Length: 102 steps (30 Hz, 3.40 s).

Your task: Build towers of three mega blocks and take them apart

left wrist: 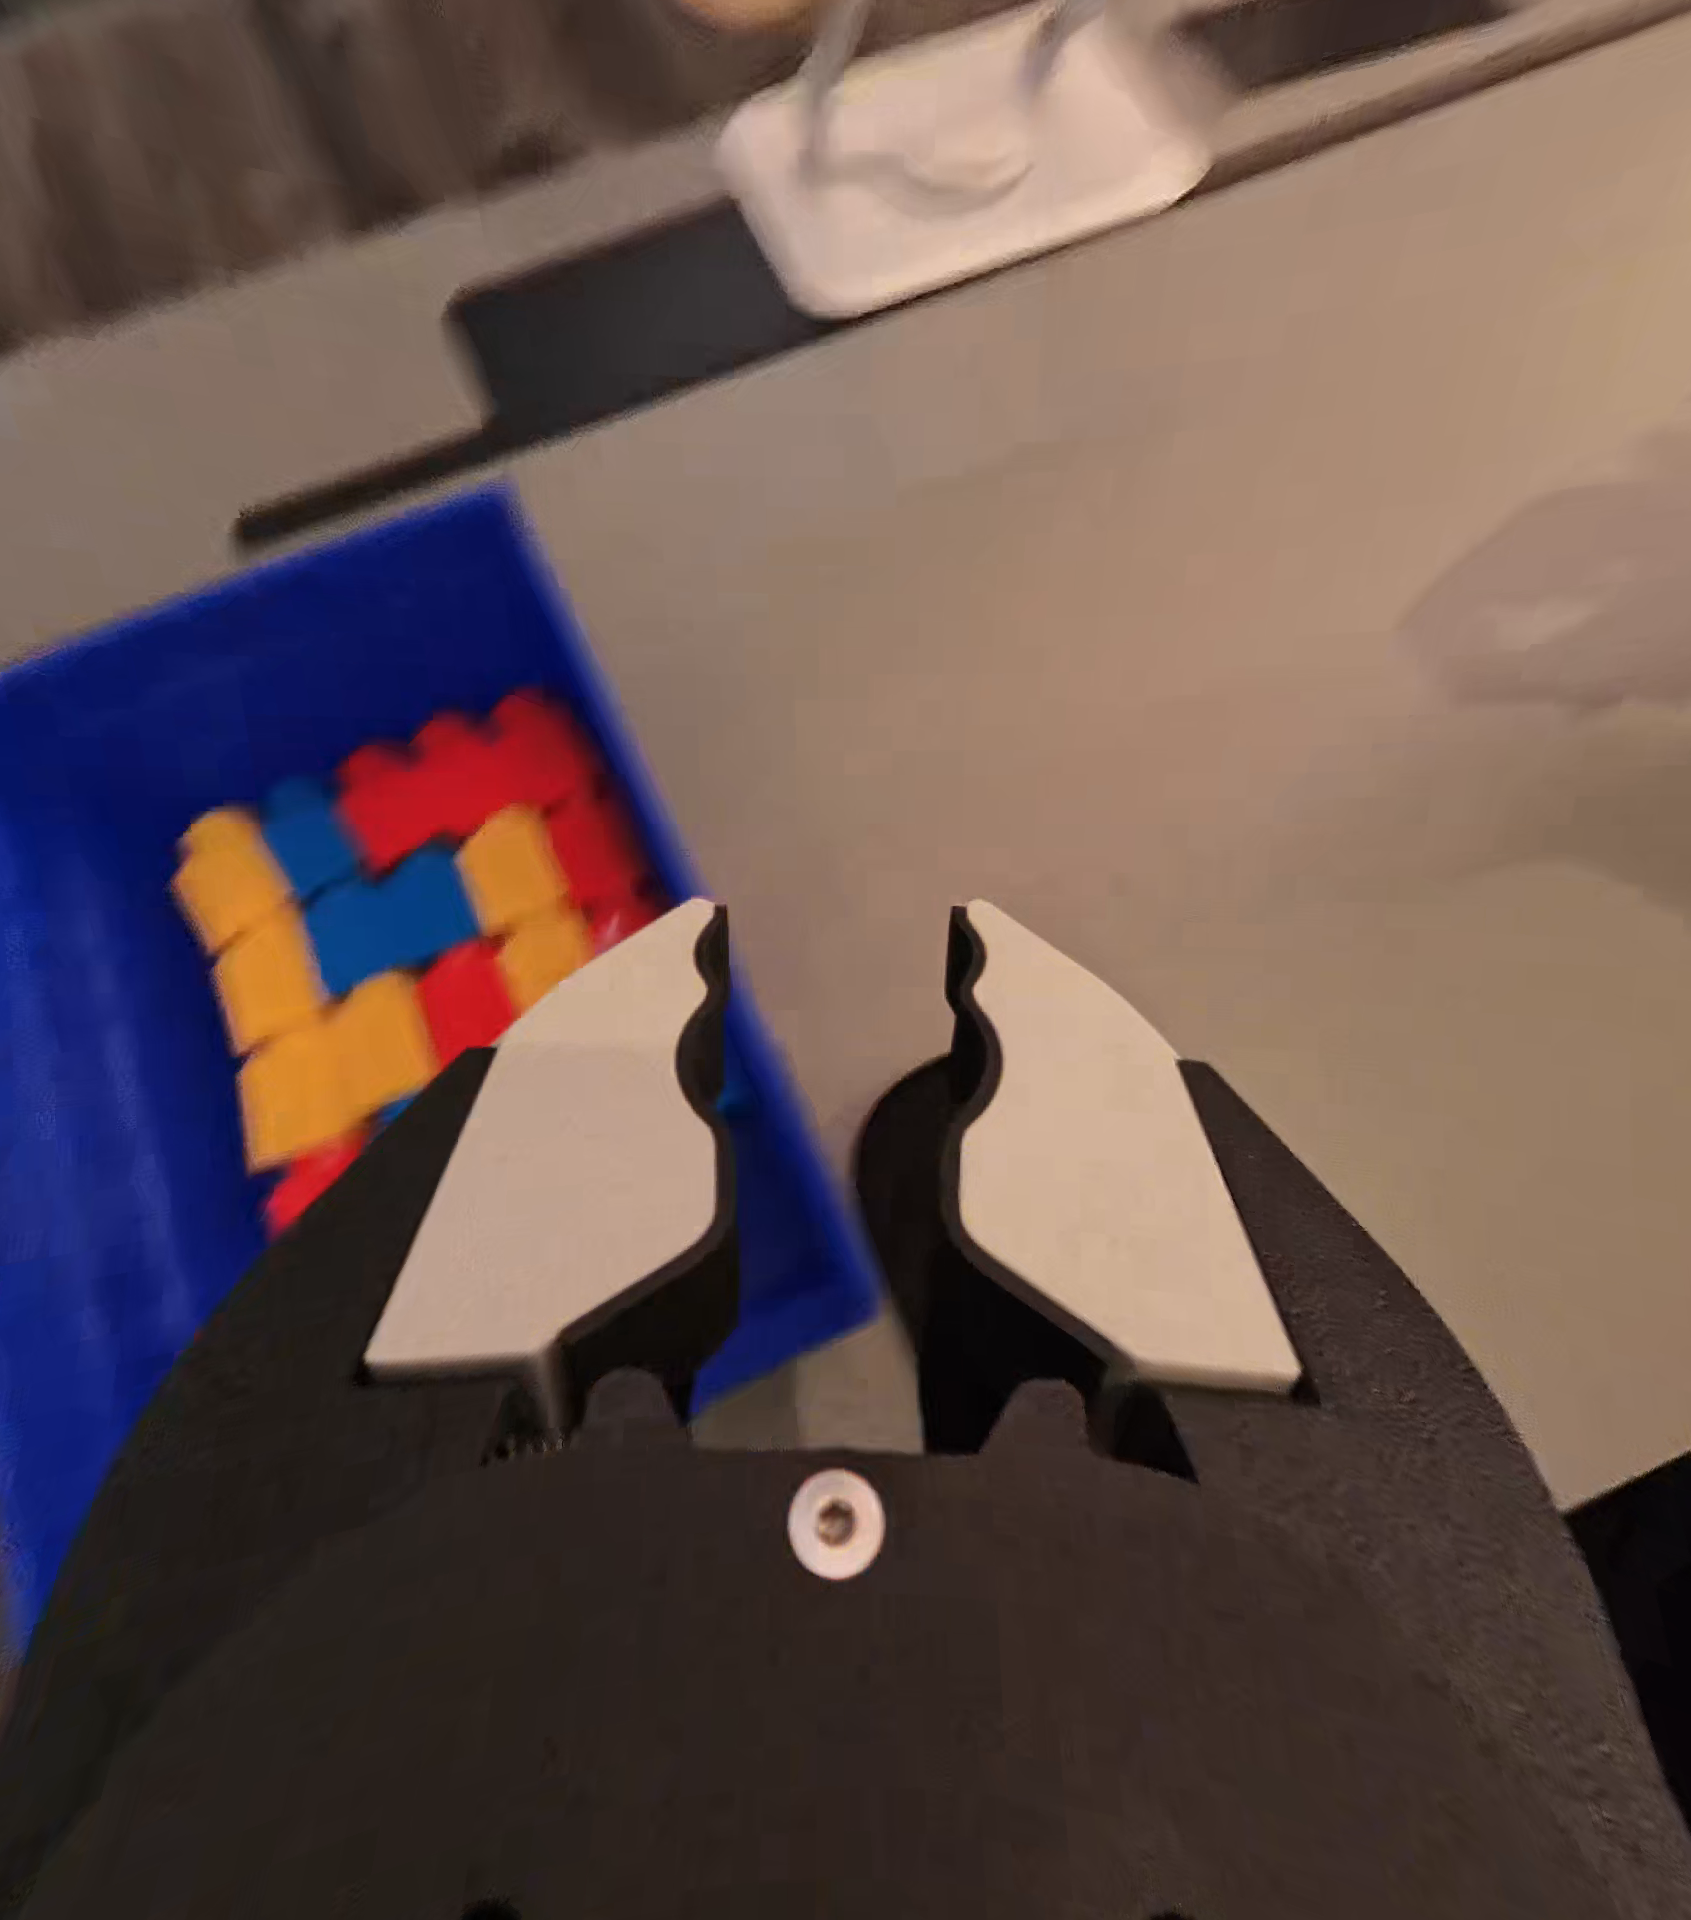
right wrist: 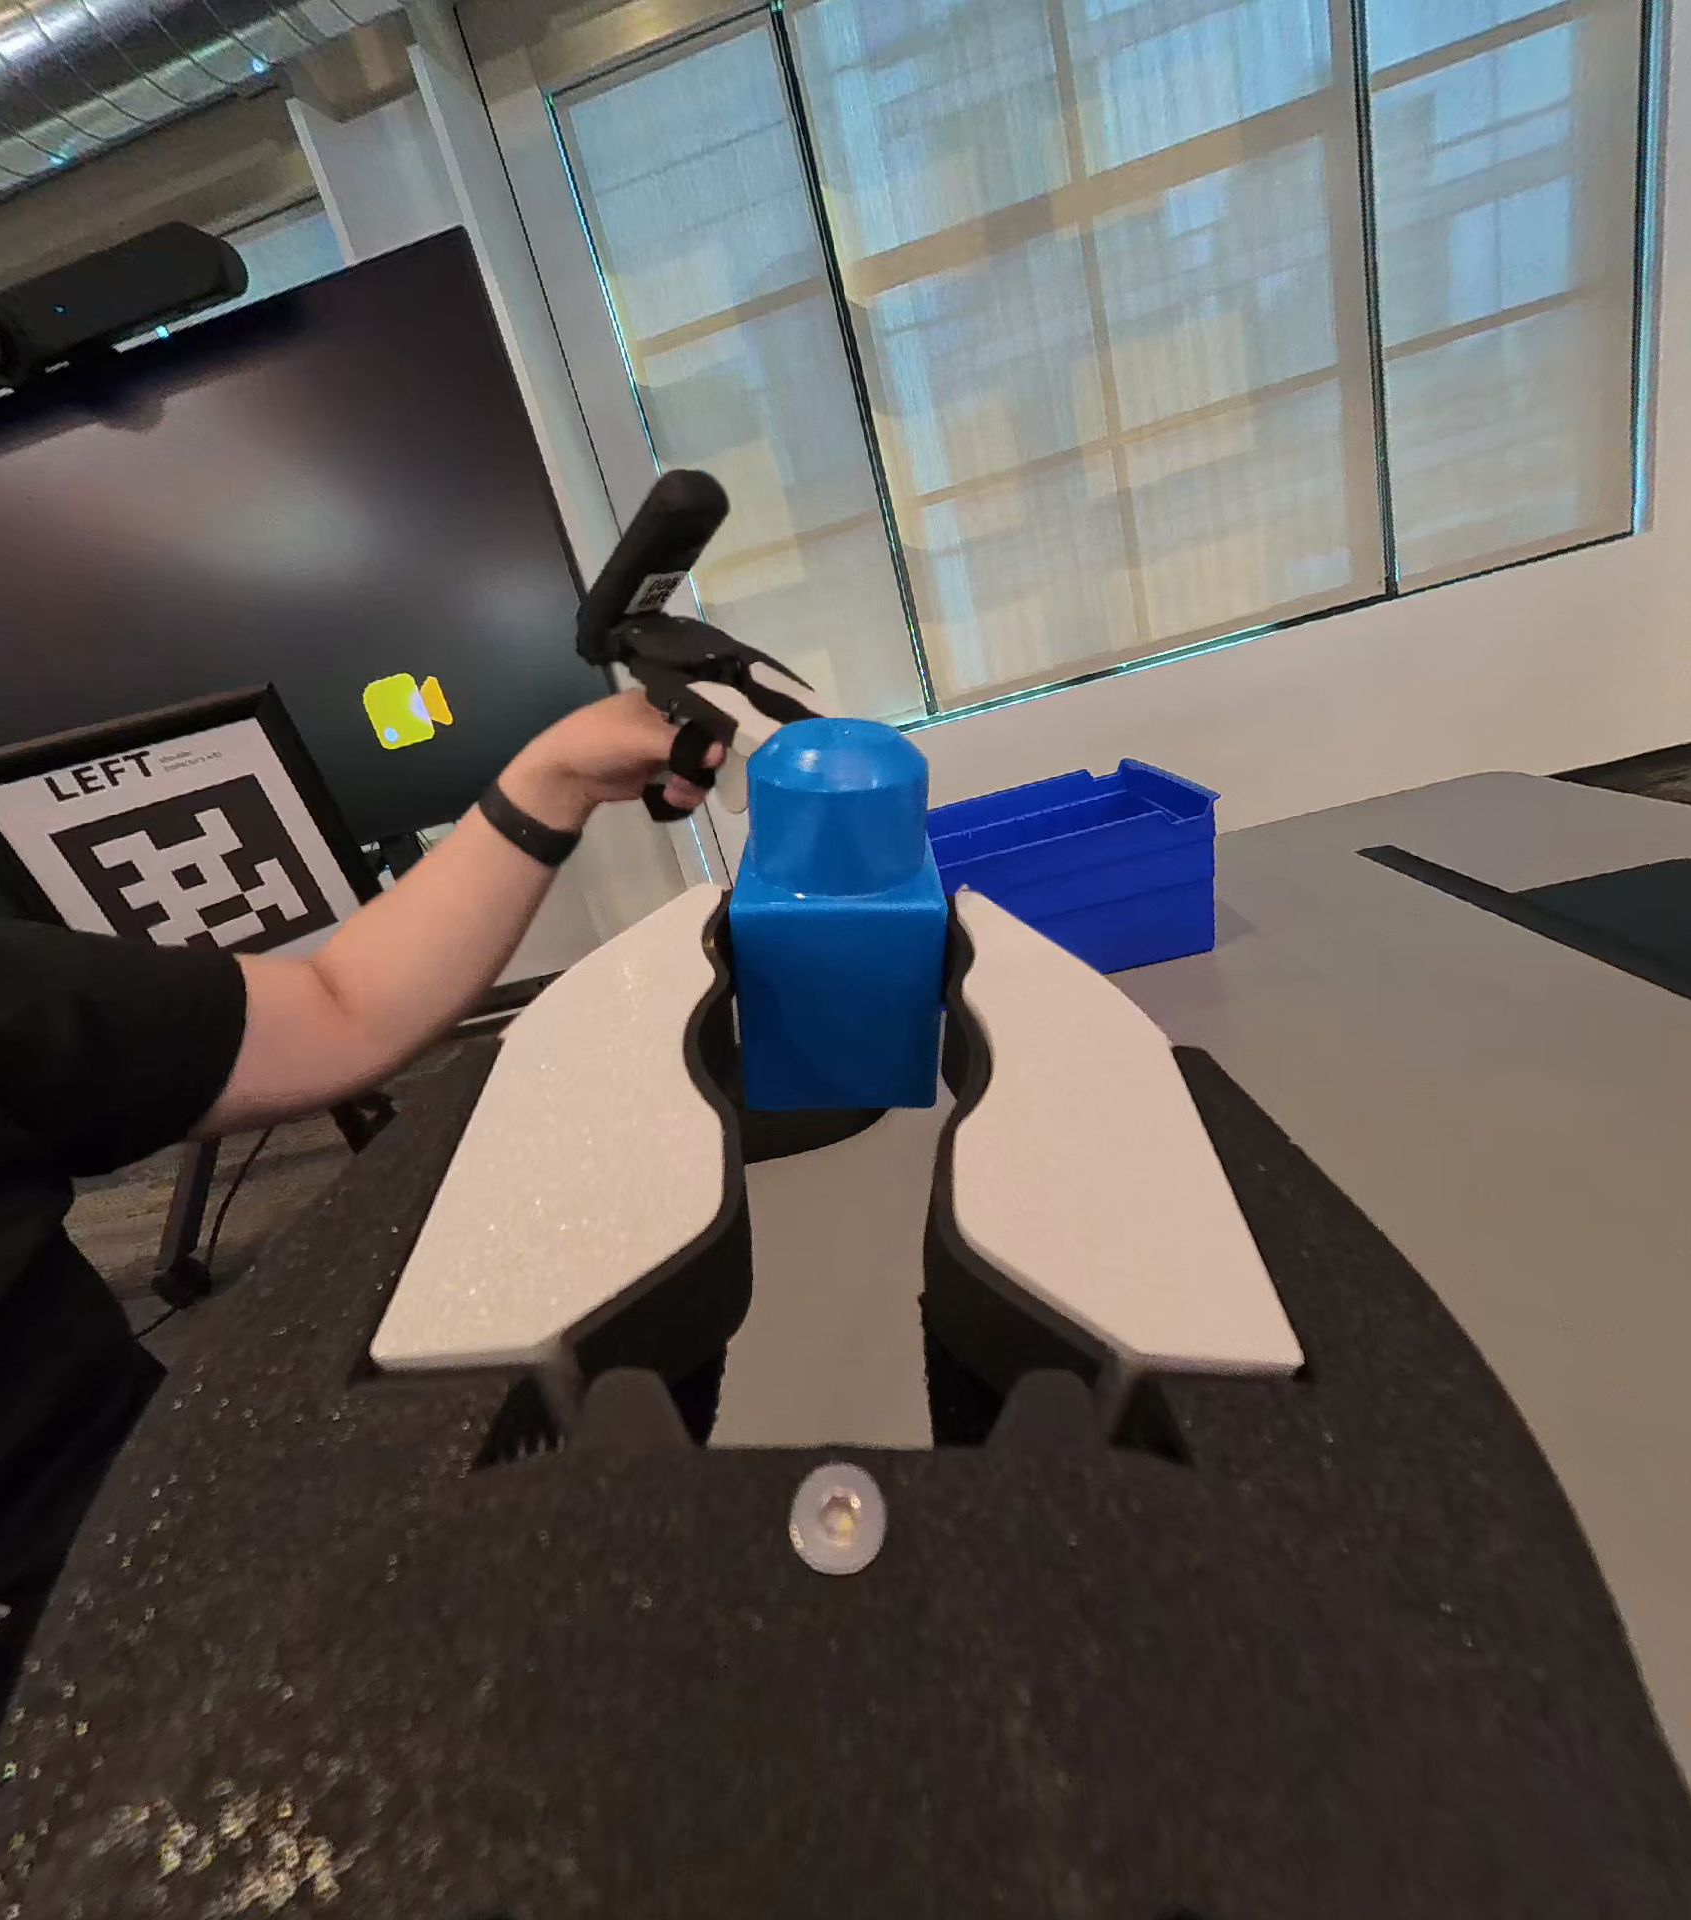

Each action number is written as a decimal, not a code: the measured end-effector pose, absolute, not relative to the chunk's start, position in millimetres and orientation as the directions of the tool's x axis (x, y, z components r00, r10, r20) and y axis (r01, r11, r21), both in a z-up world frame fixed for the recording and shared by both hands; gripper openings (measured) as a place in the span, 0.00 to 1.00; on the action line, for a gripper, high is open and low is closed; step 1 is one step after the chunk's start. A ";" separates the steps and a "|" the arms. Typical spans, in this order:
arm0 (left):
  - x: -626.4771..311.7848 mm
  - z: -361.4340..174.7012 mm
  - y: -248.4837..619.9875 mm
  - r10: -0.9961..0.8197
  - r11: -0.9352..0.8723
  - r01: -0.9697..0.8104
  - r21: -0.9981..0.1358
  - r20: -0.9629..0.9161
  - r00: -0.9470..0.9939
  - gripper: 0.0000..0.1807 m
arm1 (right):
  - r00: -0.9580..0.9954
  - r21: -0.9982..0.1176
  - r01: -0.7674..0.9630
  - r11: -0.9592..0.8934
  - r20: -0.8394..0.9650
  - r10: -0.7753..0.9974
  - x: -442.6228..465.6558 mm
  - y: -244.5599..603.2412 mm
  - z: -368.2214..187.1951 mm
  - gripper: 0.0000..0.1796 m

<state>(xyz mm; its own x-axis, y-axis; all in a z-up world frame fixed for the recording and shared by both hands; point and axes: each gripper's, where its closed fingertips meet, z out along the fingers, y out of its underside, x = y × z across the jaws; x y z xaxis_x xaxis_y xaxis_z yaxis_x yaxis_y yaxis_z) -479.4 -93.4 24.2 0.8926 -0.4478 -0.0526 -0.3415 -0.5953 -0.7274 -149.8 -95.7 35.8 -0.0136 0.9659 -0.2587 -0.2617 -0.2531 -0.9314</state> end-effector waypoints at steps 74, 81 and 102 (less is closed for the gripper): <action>-641.1 -114.7 -83.2 0.120 -0.974 0.119 -0.194 0.010 0.993 0.19 | -0.023 -0.924 -0.195 -0.328 -0.330 0.944 -159.7 -92.9 15.8 0.20; -640.1 -116.0 -83.8 0.101 -0.973 0.114 -0.200 0.072 0.992 0.19 | -0.028 -0.925 -0.181 -0.334 -0.335 0.942 -162.0 -93.6 13.1 0.20; -632.4 -117.6 -111.1 -0.019 -0.995 -0.006 -0.096 0.139 0.990 0.17 | -0.041 -0.925 -0.171 -0.339 -0.337 0.941 -163.9 -96.1 12.6 0.20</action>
<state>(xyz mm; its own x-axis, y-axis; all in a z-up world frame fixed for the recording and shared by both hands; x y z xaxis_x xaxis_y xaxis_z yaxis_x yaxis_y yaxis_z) -632.4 -111.1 -117.6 0.9901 -0.0189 0.1388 -0.0056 -0.9954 -0.0957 -163.9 -96.1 12.6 -0.0408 0.9408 -0.3366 -0.1710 -0.3385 -0.9253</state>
